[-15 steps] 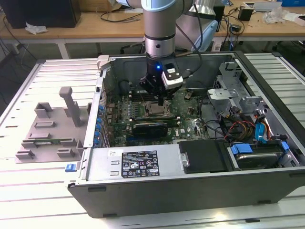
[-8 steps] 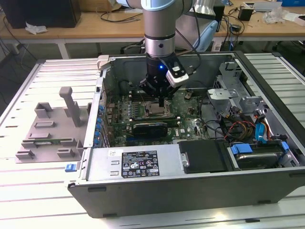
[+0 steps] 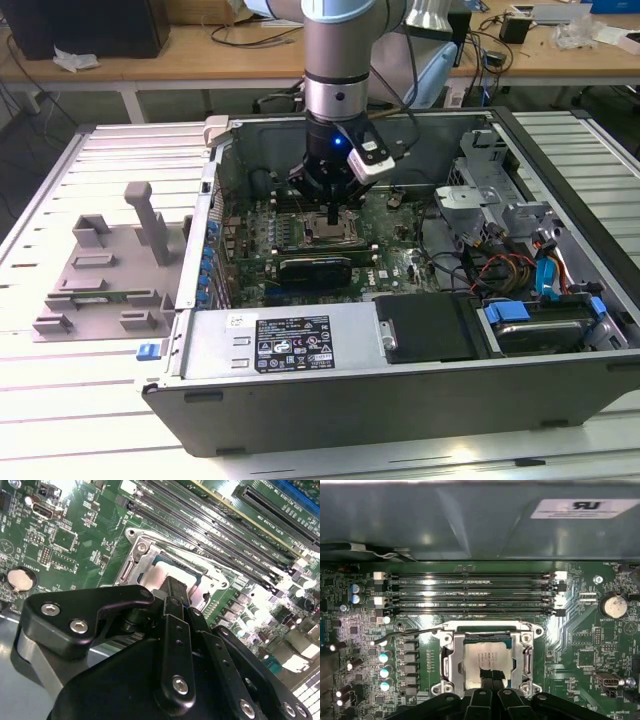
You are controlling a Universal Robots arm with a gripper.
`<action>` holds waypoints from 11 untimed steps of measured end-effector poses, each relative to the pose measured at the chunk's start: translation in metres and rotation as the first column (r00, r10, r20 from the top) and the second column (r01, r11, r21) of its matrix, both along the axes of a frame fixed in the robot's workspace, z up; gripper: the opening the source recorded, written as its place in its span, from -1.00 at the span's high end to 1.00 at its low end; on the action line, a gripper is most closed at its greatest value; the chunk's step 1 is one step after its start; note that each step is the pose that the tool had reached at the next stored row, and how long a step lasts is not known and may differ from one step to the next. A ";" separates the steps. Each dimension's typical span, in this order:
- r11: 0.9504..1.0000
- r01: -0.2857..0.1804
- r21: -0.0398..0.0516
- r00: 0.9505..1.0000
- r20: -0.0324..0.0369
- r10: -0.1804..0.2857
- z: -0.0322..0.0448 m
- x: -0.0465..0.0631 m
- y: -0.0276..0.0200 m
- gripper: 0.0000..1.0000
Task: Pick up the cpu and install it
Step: 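Close the cpu cover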
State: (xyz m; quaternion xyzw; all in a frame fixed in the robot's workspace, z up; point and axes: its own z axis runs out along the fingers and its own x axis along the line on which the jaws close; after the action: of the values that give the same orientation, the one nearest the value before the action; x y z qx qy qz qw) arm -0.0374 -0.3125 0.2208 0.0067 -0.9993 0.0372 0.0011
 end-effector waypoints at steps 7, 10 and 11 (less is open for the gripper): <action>1.000 -0.020 0.000 1.000 0.001 0.020 -0.0052 -0.015 -0.0001 0.79; 1.000 -0.029 0.000 1.000 0.002 0.029 -0.0123 -0.034 -0.0001 0.79; 0.999 -0.032 0.000 0.999 0.002 0.032 -0.0138 -0.037 -0.0001 0.79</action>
State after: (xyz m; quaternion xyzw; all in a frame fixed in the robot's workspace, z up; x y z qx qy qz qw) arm -0.0743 -0.3126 0.2070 0.0225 -0.9991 0.0373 -0.0003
